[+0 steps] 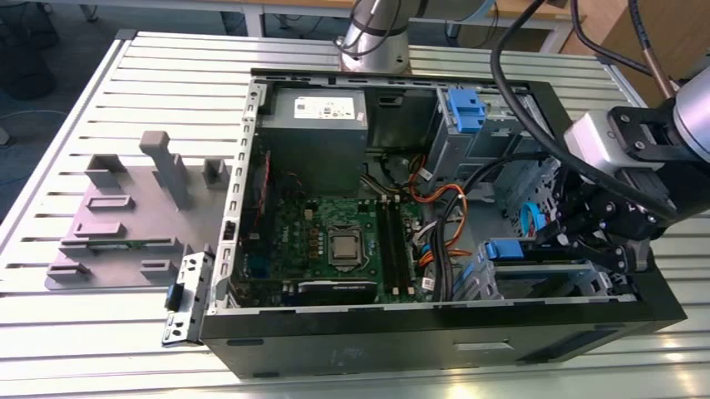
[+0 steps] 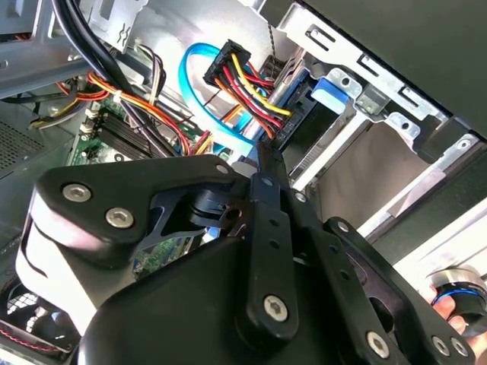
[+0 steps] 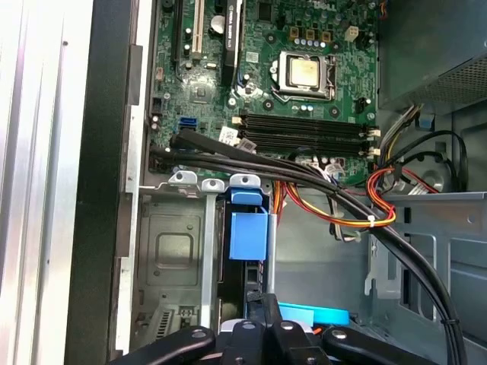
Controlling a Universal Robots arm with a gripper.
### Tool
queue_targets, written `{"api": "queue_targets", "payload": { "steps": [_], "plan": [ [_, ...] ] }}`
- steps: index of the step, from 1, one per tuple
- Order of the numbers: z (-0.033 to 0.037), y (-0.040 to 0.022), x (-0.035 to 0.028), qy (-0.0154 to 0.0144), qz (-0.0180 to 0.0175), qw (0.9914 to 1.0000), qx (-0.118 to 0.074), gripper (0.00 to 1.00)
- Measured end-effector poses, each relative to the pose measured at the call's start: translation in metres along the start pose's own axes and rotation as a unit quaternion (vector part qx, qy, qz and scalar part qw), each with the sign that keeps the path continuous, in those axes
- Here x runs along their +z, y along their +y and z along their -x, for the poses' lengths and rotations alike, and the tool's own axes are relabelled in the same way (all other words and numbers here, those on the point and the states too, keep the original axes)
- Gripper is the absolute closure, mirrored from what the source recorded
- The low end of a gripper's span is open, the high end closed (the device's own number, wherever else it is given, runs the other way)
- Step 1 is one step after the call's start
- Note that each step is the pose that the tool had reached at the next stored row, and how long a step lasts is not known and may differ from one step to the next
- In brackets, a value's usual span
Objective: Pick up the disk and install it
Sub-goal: 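Insert the second disk wire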
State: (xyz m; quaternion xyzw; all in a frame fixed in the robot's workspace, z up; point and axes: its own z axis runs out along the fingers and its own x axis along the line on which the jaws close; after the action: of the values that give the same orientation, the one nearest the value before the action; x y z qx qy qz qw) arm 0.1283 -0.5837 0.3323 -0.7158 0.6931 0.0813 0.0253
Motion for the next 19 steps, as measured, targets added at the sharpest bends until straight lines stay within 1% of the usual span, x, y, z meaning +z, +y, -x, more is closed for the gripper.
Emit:
{"api": "queue_targets", "payload": {
  "steps": [6,9,10,11,13,15,16,17,18,19],
  "plan": [
    [-0.0004,-0.0043,0.0012,-0.0001,0.0024,1.0,0.0,0.89],
    [-0.0005,-0.0045,0.0011,-0.0004,0.0024,1.0,0.0,0.89],
    [-0.0003,-0.0045,0.0002,-0.0009,0.0024,1.0,0.0,0.89],
    [0.0001,-0.0044,-0.0019,-0.0018,0.0023,1.0,0.0,0.89],
    [0.0015,-0.0037,-0.0112,-0.0012,0.0024,1.0,0.0,0.89],
    [0.0025,-0.0033,-0.0178,-0.0018,0.0024,1.0,0.0,0.89],
    [0.0027,-0.0039,-0.0192,-0.0019,0.0024,1.0,0.0,0.89],
    [0.0026,-0.0055,-0.0194,-0.0022,0.003,0.99999,0.0,0.89],
    [0.0025,-0.0085,-0.0197,-0.0023,0.0048,0.99999,0.001,0.89],
    [0.0025,-0.0119,-0.02,-0.0024,0.0076,0.99997,0.001,0.89]
  ]
}}
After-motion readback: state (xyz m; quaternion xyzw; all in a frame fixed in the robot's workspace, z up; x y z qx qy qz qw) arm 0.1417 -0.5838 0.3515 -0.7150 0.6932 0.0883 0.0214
